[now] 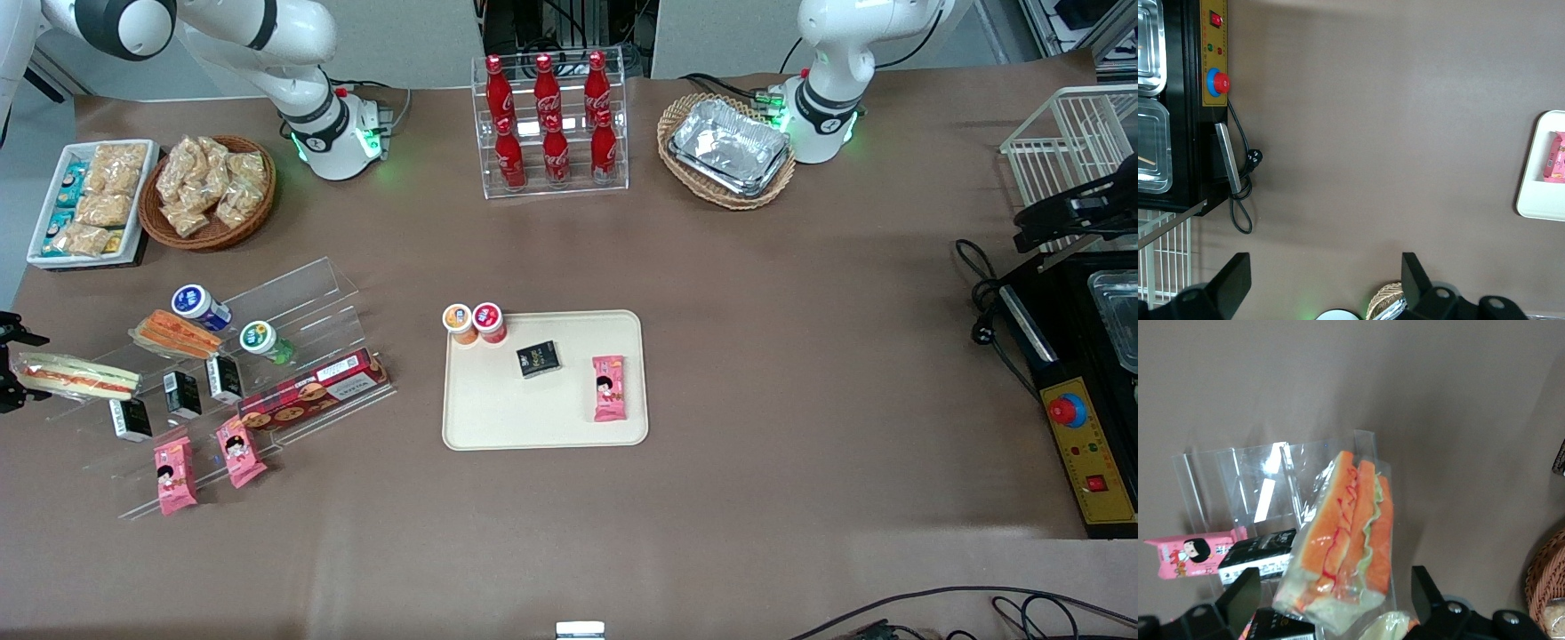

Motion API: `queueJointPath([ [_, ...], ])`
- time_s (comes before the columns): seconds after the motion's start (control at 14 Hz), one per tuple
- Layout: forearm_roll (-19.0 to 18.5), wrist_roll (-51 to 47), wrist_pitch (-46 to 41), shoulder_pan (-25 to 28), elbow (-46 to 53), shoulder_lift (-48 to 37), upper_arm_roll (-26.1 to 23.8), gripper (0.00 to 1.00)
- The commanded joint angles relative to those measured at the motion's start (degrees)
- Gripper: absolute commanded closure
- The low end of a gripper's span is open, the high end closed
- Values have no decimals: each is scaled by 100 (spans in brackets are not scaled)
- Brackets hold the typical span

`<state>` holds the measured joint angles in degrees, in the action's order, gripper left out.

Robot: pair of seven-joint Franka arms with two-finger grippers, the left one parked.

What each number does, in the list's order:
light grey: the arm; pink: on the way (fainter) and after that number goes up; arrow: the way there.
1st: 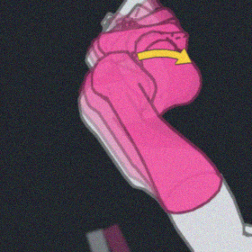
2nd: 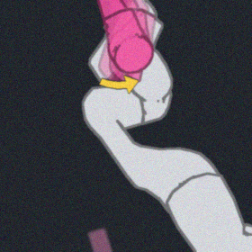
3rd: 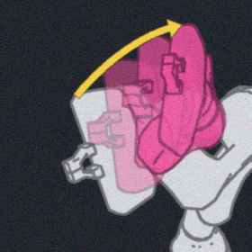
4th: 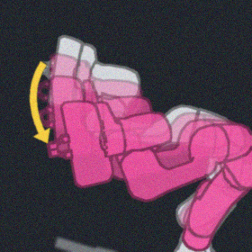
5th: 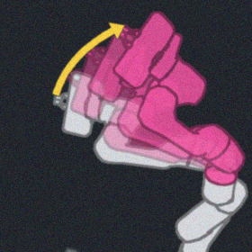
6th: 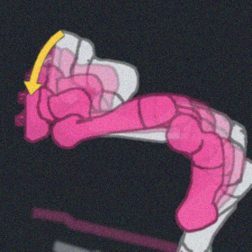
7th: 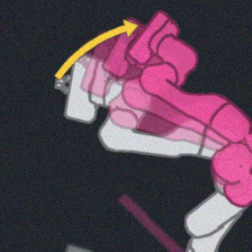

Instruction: Place sandwich on tray

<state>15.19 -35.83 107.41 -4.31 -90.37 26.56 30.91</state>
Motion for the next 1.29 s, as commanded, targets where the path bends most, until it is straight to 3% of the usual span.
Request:
queueJointPath([
  [0.0,177,-55,148,-158,-60,60,-15,0],
  [0.14,203,-55,166,-158,-60,95,-24,0],
  [0.29,352,-38,175,-167,-60,95,-24,16],
  [0.64,528,-47,298,-202,-86,157,-24,16],
  [0.71,589,-47,298,-202,-86,157,-24,21],
  [0.93,608,-38,298,-202,-69,139,-15,52],
  [1.21,590,-3,280,-184,36,113,-15,56],
])
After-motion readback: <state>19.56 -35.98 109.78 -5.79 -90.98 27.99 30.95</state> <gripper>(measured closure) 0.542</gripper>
